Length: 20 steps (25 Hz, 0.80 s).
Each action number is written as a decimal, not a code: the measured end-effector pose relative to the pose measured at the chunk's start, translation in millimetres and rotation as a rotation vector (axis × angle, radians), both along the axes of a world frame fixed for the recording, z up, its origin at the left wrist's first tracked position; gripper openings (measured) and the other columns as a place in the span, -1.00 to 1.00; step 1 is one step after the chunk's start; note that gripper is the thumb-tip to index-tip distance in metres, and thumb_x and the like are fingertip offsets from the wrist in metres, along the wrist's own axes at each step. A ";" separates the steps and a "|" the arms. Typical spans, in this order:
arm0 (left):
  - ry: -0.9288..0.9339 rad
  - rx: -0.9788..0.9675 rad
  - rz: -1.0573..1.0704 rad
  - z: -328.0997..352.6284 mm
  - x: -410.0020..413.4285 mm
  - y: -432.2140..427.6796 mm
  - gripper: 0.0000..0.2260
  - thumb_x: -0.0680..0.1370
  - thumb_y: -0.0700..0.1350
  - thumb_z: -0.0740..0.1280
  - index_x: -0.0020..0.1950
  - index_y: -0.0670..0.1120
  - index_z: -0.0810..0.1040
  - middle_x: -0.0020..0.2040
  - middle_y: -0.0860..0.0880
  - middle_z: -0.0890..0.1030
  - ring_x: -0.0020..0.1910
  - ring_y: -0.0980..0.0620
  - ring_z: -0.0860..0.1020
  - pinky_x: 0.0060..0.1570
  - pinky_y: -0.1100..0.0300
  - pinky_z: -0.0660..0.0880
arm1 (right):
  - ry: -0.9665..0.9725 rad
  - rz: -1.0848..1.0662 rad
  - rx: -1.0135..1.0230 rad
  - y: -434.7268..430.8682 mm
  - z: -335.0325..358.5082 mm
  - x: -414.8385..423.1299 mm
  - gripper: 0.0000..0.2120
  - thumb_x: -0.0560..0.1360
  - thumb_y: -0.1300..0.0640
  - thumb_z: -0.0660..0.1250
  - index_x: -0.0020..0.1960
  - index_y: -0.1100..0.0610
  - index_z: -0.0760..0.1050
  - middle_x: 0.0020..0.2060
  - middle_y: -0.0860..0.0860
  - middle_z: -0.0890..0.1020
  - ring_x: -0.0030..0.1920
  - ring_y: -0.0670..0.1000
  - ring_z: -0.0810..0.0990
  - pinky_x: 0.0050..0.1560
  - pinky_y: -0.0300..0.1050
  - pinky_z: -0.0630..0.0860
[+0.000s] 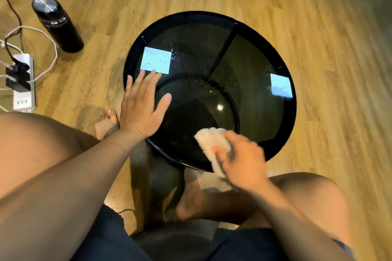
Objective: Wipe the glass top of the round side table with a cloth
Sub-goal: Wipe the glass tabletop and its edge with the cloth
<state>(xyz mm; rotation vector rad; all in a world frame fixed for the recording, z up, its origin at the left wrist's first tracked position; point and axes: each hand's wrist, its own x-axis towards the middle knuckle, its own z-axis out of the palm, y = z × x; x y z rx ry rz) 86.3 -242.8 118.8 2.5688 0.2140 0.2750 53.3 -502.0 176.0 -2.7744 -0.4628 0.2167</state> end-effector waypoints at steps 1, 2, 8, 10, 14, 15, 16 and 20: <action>0.003 0.009 -0.006 0.6 -0.7 0.0 -0.44 0.60 0.19 -0.02 0.51 -0.07 0.25 0.54 -0.11 0.32 0.58 -0.12 0.14 0.56 -0.13 -0.08 | 0.120 0.059 0.164 15.7 1.8 -8.2 -0.71 0.51 -0.09 0.32 0.20 -0.05 0.53 -0.07 -0.05 0.68 -0.07 0.01 0.65 -0.10 -0.07 0.53; 0.008 0.019 -0.010 0.5 -1.5 0.4 -0.44 0.60 0.19 -0.02 0.52 -0.07 0.25 0.54 -0.11 0.32 0.58 -0.12 0.14 0.57 -0.13 -0.08 | 0.281 0.072 0.345 29.1 6.3 -9.8 -0.76 0.52 -0.05 0.35 0.17 -0.05 0.54 -0.07 -0.10 0.67 -0.07 -0.05 0.64 -0.07 -0.09 0.55; 0.015 0.013 0.004 0.2 -0.4 0.7 -0.45 0.61 0.20 -0.02 0.51 -0.06 0.26 0.55 -0.09 0.32 0.58 -0.11 0.14 0.57 -0.12 -0.08 | 0.837 -0.560 1.402 0.0 42.7 34.5 -0.79 0.28 0.07 0.39 -0.14 0.16 0.56 -0.21 0.08 0.61 -0.09 0.09 0.58 0.03 -0.01 0.52; 0.018 0.011 0.011 1.7 -0.4 -0.2 -0.44 0.60 0.21 -0.02 0.51 -0.06 0.27 0.54 -0.09 0.33 0.58 -0.11 0.15 0.57 -0.11 -0.08 | 0.874 -0.612 1.512 -11.5 49.5 36.2 -0.63 0.26 -0.16 0.44 -0.20 0.15 0.62 -0.20 0.08 0.64 -0.10 0.09 0.60 -0.02 -0.06 0.57; 0.023 0.011 0.014 1.1 -1.3 -0.4 -0.44 0.60 0.20 0.00 0.50 -0.06 0.27 0.53 -0.09 0.34 0.58 -0.11 0.16 0.57 -0.09 -0.08 | 0.965 -0.533 1.280 0.1 41.6 29.1 -0.44 0.32 -0.14 0.51 0.17 0.21 0.58 -0.01 0.18 0.69 -0.02 0.16 0.71 -0.08 0.02 0.65; 0.024 0.008 0.014 1.1 -1.3 -0.4 -0.44 0.60 0.20 0.00 0.50 -0.06 0.27 0.53 -0.09 0.34 0.58 -0.11 0.16 0.57 -0.09 -0.08 | 0.905 -0.538 1.207 0.9 39.8 32.0 -0.46 0.28 0.05 0.55 0.20 0.22 0.55 -0.02 0.18 0.70 -0.04 0.16 0.72 -0.10 0.02 0.65; 0.021 0.004 0.012 1.0 -1.1 -0.3 -0.45 0.60 0.20 0.01 0.50 -0.06 0.27 0.53 -0.10 0.35 0.58 -0.11 0.16 0.57 -0.09 -0.09 | 0.856 -0.553 1.166 -1.0 39.4 36.7 -0.49 0.28 0.19 0.50 0.21 0.23 0.53 -0.02 0.19 0.70 -0.03 0.18 0.71 -0.07 0.05 0.66; 0.019 0.003 0.013 1.0 -0.4 0.3 -0.46 0.60 0.19 0.03 0.50 -0.07 0.27 0.52 -0.10 0.35 0.58 -0.11 0.16 0.57 -0.08 -0.09 | 0.566 -0.573 0.856 -40.4 43.3 69.2 -0.50 0.44 0.22 0.42 0.36 0.10 0.42 0.16 0.15 0.65 0.11 0.18 0.65 0.16 0.16 0.56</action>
